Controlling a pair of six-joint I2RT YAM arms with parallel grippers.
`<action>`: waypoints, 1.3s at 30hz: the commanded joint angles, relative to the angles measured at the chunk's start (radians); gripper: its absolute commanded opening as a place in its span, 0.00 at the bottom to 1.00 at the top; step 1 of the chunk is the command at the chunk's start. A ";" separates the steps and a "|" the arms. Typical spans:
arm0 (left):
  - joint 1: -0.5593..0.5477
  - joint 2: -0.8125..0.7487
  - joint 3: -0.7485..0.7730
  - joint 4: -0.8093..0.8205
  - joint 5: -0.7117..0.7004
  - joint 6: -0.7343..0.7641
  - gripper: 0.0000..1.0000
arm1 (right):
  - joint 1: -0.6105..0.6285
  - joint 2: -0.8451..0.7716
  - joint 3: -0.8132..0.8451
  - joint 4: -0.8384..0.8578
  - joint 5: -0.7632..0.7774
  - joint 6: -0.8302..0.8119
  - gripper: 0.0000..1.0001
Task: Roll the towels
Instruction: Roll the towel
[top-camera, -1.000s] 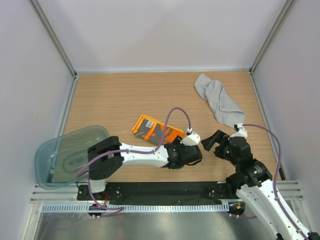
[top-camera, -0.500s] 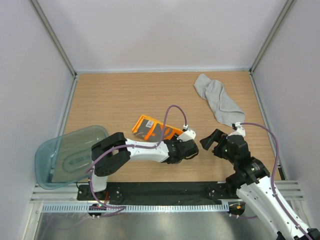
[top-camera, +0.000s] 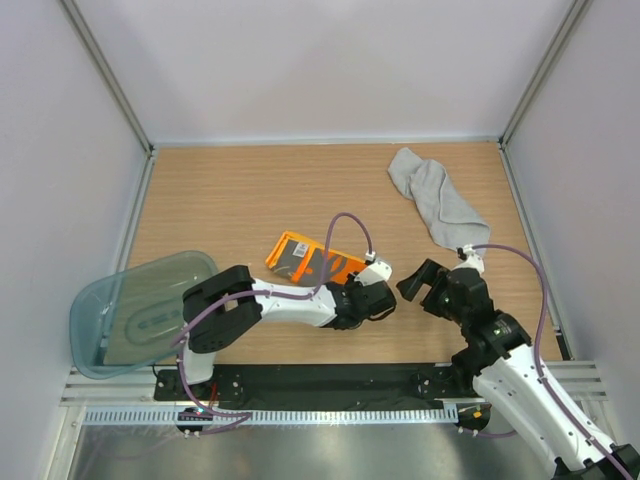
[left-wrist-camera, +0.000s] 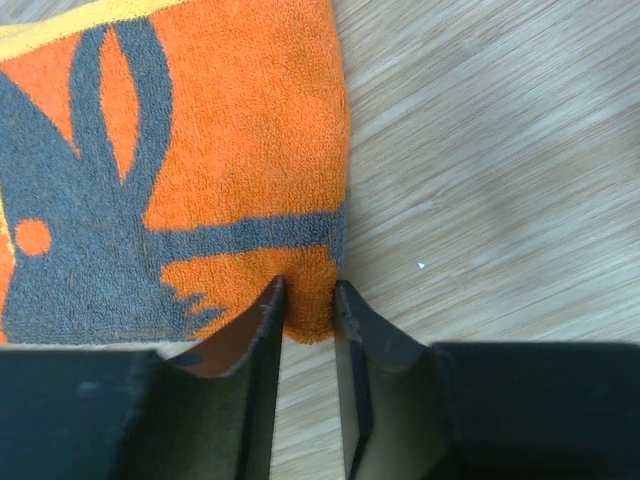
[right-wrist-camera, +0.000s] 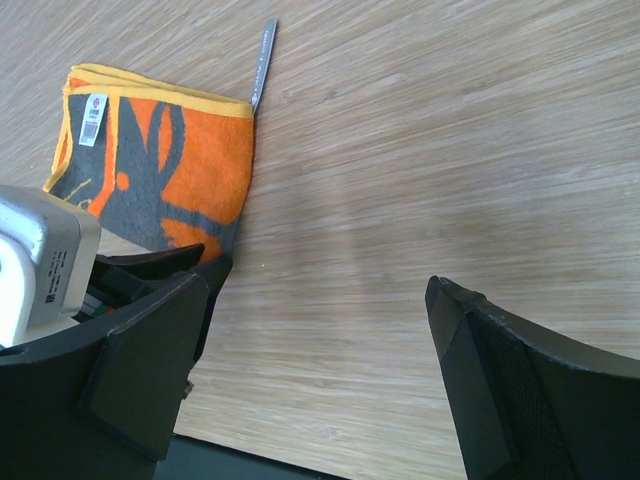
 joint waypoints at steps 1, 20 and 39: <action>0.000 0.010 -0.048 0.024 0.049 -0.048 0.23 | -0.001 0.018 -0.005 0.067 -0.012 0.002 0.99; 0.000 -0.175 -0.152 0.102 0.160 -0.102 0.01 | 0.028 0.502 0.038 0.517 -0.194 0.045 0.98; 0.000 -0.272 -0.209 0.091 0.165 -0.163 0.00 | 0.179 0.872 0.099 0.676 -0.081 0.060 0.44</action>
